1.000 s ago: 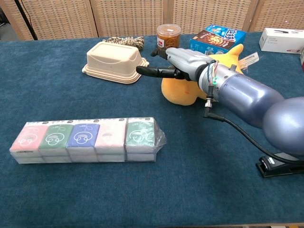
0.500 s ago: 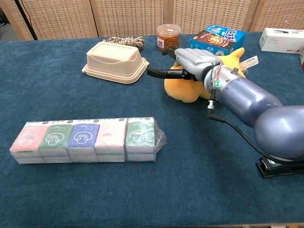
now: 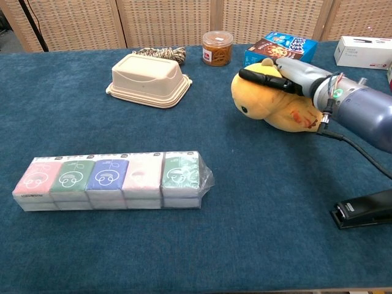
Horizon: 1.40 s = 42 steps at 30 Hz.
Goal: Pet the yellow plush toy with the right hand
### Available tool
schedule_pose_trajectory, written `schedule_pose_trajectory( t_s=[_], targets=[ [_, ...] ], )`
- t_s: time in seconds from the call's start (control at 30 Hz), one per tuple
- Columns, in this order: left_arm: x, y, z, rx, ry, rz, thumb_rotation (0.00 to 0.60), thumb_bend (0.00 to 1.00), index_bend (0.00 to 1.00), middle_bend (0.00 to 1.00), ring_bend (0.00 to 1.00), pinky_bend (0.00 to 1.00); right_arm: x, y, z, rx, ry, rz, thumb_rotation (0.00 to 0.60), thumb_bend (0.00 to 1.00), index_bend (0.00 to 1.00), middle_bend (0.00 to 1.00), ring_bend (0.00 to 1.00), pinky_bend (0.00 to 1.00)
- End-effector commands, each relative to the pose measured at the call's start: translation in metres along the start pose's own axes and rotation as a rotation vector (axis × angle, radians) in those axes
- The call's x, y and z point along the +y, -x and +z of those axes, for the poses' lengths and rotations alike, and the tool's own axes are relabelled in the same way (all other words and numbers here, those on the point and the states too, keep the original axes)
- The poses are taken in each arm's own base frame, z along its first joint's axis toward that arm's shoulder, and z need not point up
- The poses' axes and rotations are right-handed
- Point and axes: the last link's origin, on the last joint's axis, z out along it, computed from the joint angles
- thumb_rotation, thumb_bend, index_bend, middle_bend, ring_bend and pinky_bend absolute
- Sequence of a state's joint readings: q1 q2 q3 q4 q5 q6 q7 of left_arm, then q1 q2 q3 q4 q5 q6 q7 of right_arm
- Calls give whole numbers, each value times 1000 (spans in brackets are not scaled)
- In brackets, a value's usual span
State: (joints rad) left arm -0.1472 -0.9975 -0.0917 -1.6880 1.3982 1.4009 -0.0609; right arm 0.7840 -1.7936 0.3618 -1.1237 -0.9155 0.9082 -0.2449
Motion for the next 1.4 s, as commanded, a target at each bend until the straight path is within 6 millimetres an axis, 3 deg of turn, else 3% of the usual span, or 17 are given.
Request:
schedule_pose_trajectory(
  t_s=[0.03, 0.43, 0.87, 1.0, 1.23, 1.4],
  targets=[
    [1, 1, 0, -3, 0, 2, 600, 0, 0, 0, 0, 0, 5, -4, -3, -7, 2, 31, 0, 0, 50, 0, 0, 0],
    [1, 0, -1, -1, 3, -6, 600, 0, 0, 0, 0, 0, -29, -7, -16, -37, -103, 67, 0, 0, 49, 0, 0, 0],
    [-2, -3, -1, 1, 5, -21, 600, 0, 0, 0, 0, 0, -113, 14, -14, 17, -293, -78, 0, 0, 52, 0, 0, 0],
    [-3, -4, -1, 0, 5, -22, 600, 0, 0, 0, 0, 0, -126, 21, -14, 24, -311, -119, 0, 0, 52, 0, 0, 0],
    [-3, -4, 0, -4, 8, -22, 600, 0, 0, 0, 0, 0, -125, 33, -13, 22, -311, -179, 0, 0, 52, 0, 0, 0],
    [-3, -4, -1, 1, 4, -23, 600, 0, 0, 0, 0, 0, -103, 40, -8, -12, -249, -152, 0, 0, 51, 0, 0, 0]
  ],
)
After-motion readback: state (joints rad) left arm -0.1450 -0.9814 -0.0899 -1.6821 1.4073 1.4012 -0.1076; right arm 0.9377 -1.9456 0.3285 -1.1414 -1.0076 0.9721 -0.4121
